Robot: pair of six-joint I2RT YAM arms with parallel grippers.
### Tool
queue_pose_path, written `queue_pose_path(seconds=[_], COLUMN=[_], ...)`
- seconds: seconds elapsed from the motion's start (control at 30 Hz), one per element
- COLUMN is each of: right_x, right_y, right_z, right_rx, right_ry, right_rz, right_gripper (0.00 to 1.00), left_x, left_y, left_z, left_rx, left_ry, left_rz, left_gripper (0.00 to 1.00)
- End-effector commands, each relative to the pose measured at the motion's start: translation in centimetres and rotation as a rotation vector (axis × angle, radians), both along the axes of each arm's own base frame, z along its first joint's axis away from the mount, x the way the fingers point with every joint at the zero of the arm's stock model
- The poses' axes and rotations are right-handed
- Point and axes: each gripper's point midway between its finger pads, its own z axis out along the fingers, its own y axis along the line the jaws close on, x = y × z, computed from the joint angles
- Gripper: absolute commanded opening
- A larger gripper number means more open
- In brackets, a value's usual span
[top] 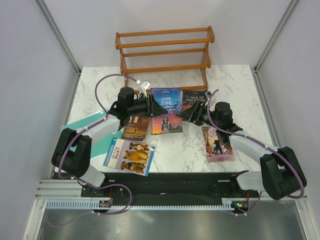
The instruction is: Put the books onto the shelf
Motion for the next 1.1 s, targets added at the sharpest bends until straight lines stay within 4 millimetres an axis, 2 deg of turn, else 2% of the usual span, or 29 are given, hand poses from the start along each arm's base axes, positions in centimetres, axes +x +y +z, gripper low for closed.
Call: queue_pose_path(seconds=[0.0,0.07,0.13,0.17,0.2,0.27,0.3,0.53,0.6,0.83,0.93,0.97,1.0,1.03,1.07], right_x=[-1.3,-1.5,-1.6,-1.7,-1.7,-2.0,-1.7,-1.4,-1.2,-0.7,-0.7,-0.8,-0.8,-0.8,-0.9], right_y=[-1.4,-2.2,-3.0,-3.2,-3.2,-3.0,-3.0,-2.3,-2.2,-1.3,-1.0,-0.9,-0.7,-0.5,-0.5], right_z=[0.6,0.7,1.4,1.4,1.6,1.8,2.3,1.0,1.2,0.7,1.6,2.5,2.9,3.2,3.6], right_rx=[0.035,0.038,0.016,0.010,0.011,0.038,0.062,0.107,0.127,0.187,0.265,0.295,0.316,0.333,0.347], right_ry=[-0.046,-0.066,-0.109,-0.111,-0.119,-0.122,-0.144,-0.105,-0.115,-0.095,-0.110,-0.137,-0.132,-0.135,-0.144], right_rz=[-0.059,-0.110,-0.141,-0.145,-0.145,-0.134,-0.137,-0.119,-0.121,-0.097,-0.082,-0.071,-0.060,-0.051,-0.042], right_gripper=[0.90,0.98,0.98,0.98,0.98,0.98,0.98,0.98,0.98,0.98,0.98,0.98,0.96,0.87,0.84], left_x=[2.1,2.8,3.0,3.1,3.2,3.3,3.1,2.8,2.6,2.5,2.7,2.8,2.8,3.0,3.1], left_y=[-1.1,-1.2,-1.8,-2.1,-2.4,-2.8,-2.9,-3.4,-3.3,-3.5,-3.6,-3.7,-3.6,-3.7,-3.8], left_z=[8.3,9.7,10.0,11.5,11.2,12.5,12.7,13.2,13.6,13.6,12.9,12.5,12.2,11.9,11.4], left_rx=[-0.141,-0.170,-0.193,-0.227,-0.237,-0.284,-0.296,-0.363,-0.390,-0.432,-0.429,-0.426,-0.425,-0.425,-0.421], left_ry=[-0.209,-0.230,-0.219,-0.236,-0.219,-0.225,-0.223,-0.193,-0.189,-0.173,-0.158,-0.147,-0.145,-0.137,-0.127], left_rz=[-0.034,-0.038,-0.079,-0.093,-0.125,-0.154,-0.171,-0.208,-0.217,-0.235,-0.238,-0.236,-0.232,-0.225,-0.221], left_gripper=[0.02,0.02,0.02,0.02,0.02,0.02,0.02,0.02,0.02,0.02,0.02,0.02,0.02,0.02,0.02])
